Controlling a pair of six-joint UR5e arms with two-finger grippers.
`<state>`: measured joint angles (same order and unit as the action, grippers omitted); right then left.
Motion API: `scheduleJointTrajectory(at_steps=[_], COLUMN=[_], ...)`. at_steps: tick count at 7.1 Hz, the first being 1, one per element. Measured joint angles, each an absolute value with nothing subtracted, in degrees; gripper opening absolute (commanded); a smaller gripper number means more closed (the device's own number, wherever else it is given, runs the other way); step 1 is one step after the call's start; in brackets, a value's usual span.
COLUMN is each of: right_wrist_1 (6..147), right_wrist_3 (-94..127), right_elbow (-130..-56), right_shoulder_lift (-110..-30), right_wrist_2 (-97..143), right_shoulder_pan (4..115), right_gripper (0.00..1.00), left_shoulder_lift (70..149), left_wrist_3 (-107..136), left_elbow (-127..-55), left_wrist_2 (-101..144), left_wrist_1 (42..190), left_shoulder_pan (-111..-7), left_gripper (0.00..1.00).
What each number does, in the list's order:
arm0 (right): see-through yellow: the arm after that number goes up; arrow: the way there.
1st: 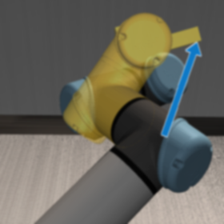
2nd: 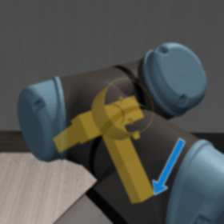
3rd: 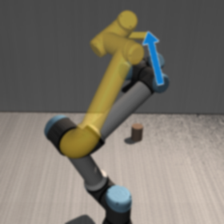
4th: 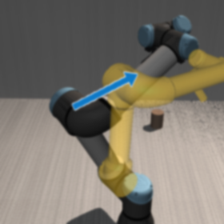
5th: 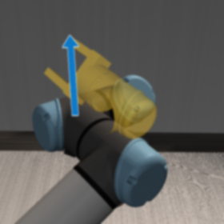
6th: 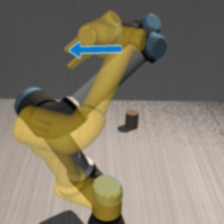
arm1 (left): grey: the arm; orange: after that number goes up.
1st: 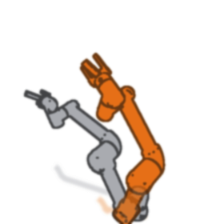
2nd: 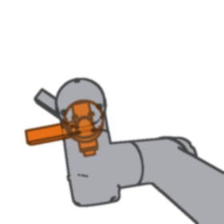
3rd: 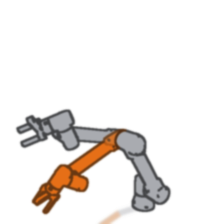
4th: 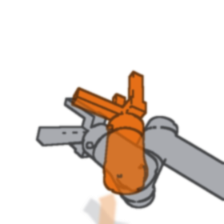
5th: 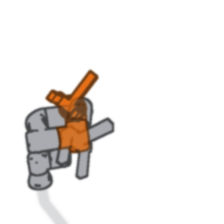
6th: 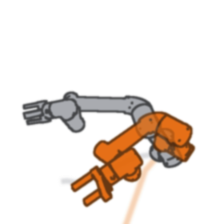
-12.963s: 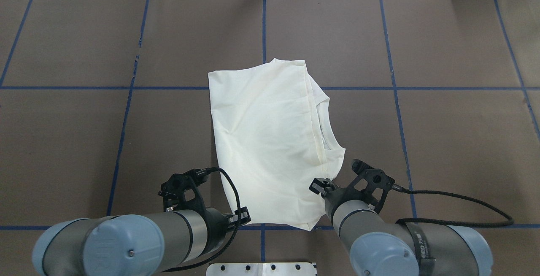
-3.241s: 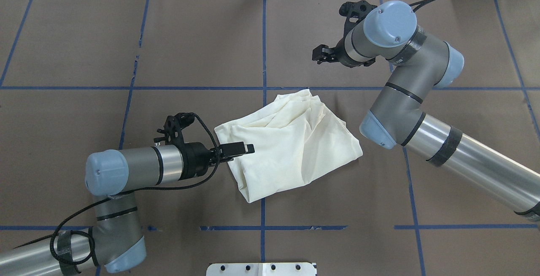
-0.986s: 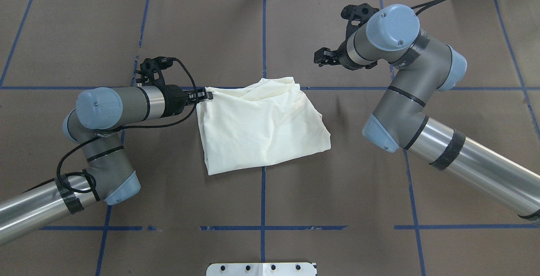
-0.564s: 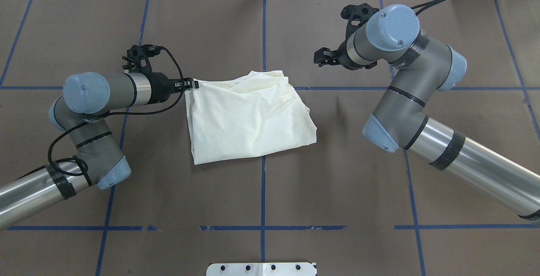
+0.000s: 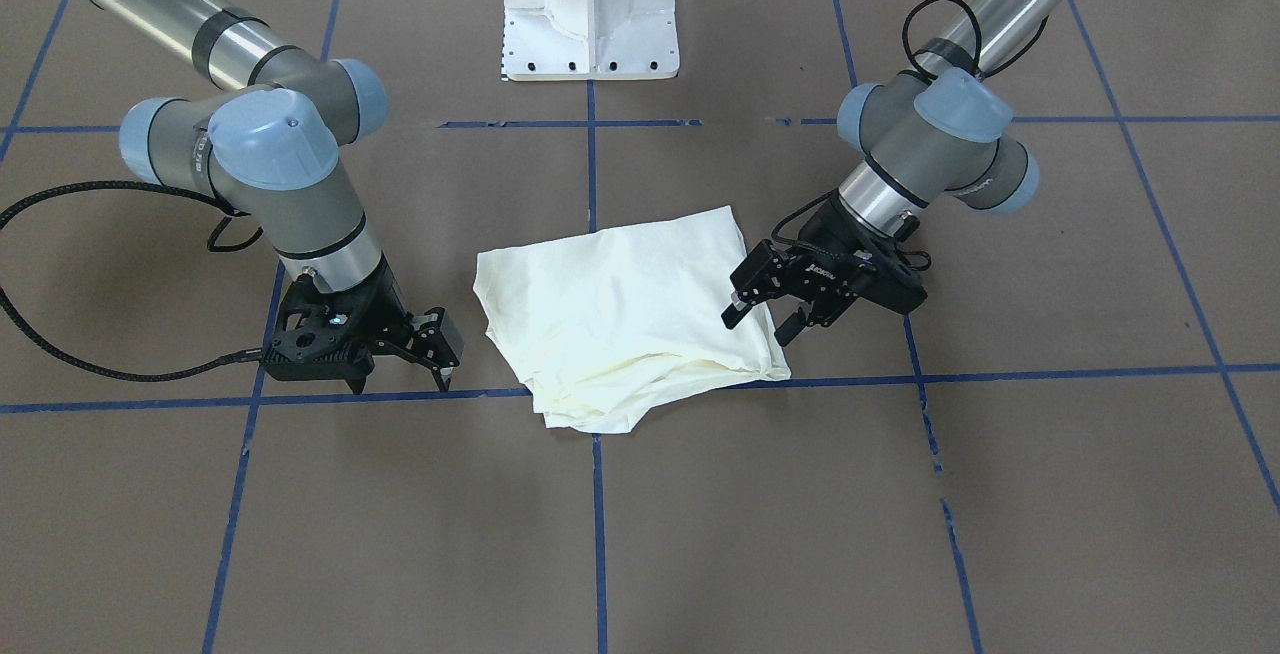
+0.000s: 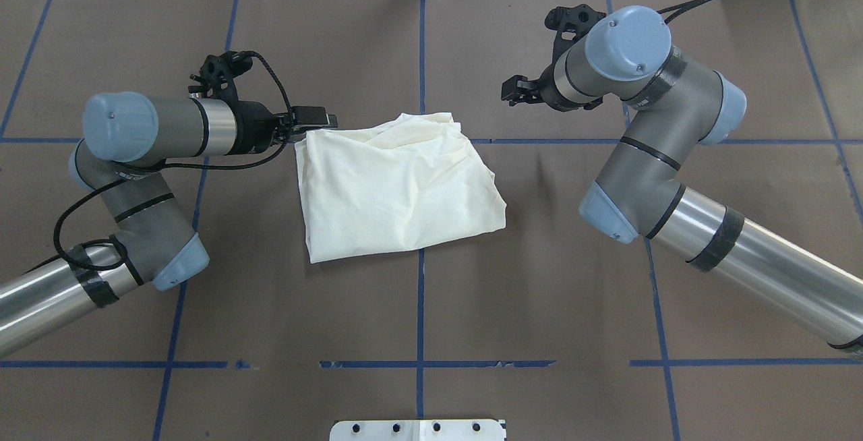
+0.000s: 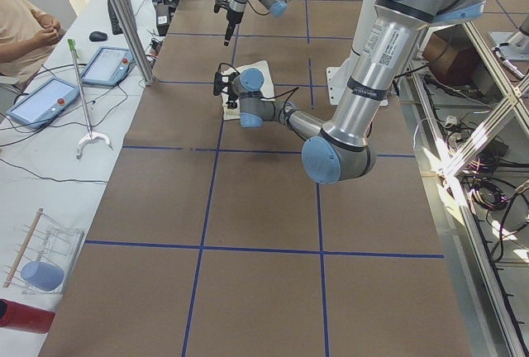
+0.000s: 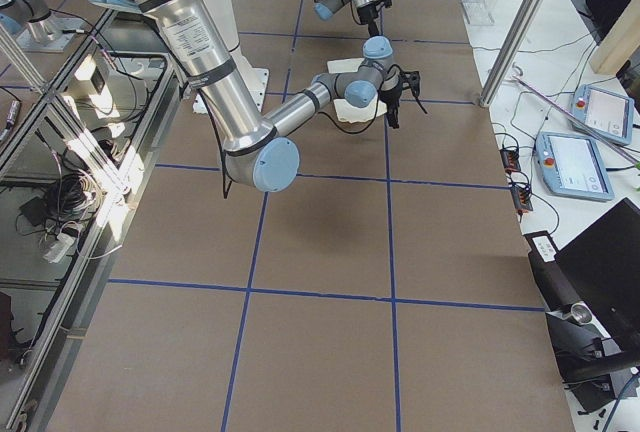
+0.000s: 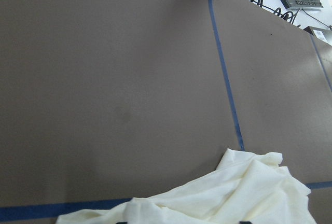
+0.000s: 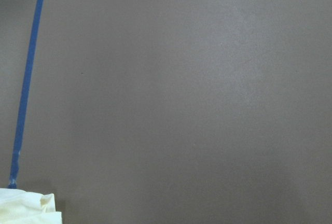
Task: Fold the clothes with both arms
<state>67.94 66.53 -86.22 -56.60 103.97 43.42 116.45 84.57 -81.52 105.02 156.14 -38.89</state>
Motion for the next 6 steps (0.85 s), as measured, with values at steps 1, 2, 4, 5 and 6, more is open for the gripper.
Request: scheduleJointTrajectory(at_steps=[1,2,4,5,6], right_wrist_1=[67.94,67.94,67.94,67.94,67.94], right_wrist_3=[66.53,66.56,66.61,66.62,66.62], right_elbow=[-86.22,-86.21,-86.2,-86.2,-86.21], right_shoulder_lift=[-56.6,-56.6,-56.6,-56.6,-56.6], right_wrist_2=[103.97,103.97,103.98,103.98,103.98], right_shoulder_pan=[43.4,43.37,43.34,43.34,43.3], right_gripper=[1.0,1.0,1.0,1.0,1.0], left_shoulder_lift=[116.3,116.17,115.7,114.89,113.66], left_wrist_3=[88.09,90.61,92.69,92.8,92.62], left_elbow=[-83.12,-84.88,-86.66,-86.73,-86.74], left_wrist_2=[104.53,103.91,101.28,99.95,99.38], left_wrist_1=[156.22,156.25,156.27,156.27,156.29], left_shoulder_pan=[-36.17,-33.29,-28.18,-26.93,-26.44], left_gripper=[1.0,1.0,1.0,1.0,1.0])
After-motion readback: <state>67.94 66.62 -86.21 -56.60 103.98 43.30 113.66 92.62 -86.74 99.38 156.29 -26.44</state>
